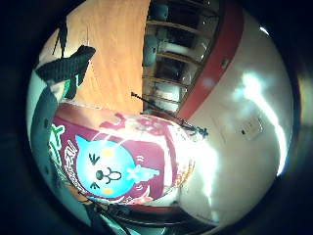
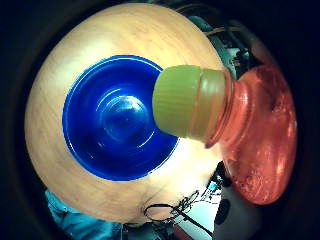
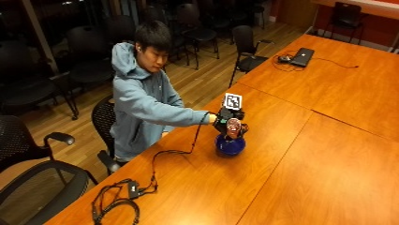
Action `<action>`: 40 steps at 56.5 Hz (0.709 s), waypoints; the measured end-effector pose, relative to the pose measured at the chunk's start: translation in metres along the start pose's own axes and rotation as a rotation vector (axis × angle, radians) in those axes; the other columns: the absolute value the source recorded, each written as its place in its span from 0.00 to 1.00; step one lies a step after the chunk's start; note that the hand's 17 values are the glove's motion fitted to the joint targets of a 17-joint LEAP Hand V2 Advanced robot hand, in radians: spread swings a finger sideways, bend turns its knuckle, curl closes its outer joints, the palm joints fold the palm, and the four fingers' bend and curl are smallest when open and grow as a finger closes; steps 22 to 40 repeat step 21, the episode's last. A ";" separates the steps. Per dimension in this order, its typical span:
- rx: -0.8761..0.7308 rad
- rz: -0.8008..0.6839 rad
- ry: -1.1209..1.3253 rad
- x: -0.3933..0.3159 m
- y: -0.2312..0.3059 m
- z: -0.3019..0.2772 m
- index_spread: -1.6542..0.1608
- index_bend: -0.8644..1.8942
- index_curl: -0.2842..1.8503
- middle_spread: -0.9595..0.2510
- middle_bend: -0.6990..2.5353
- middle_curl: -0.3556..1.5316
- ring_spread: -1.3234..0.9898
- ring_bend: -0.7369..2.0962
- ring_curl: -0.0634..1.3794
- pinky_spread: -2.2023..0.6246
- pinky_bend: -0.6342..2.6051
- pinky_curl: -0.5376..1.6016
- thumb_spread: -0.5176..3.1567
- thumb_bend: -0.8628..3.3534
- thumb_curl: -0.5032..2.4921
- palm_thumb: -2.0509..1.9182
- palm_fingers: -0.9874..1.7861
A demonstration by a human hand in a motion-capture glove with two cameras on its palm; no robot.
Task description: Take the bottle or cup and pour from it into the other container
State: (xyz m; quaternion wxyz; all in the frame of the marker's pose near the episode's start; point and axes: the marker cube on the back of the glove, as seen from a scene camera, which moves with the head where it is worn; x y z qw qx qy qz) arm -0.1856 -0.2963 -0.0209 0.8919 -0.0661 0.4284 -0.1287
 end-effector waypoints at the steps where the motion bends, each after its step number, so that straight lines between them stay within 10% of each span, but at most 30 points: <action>1: -0.004 -0.021 0.059 0.006 0.002 0.005 0.82 0.36 0.29 0.70 0.30 0.48 0.48 0.41 0.38 0.70 0.31 0.43 0.18 0.20 0.41 0.79 0.75; 40: -0.012 -0.008 0.088 0.011 0.004 0.008 0.82 0.36 0.29 0.70 0.30 0.48 0.48 0.41 0.38 0.70 0.31 0.43 0.18 0.20 0.41 0.79 0.75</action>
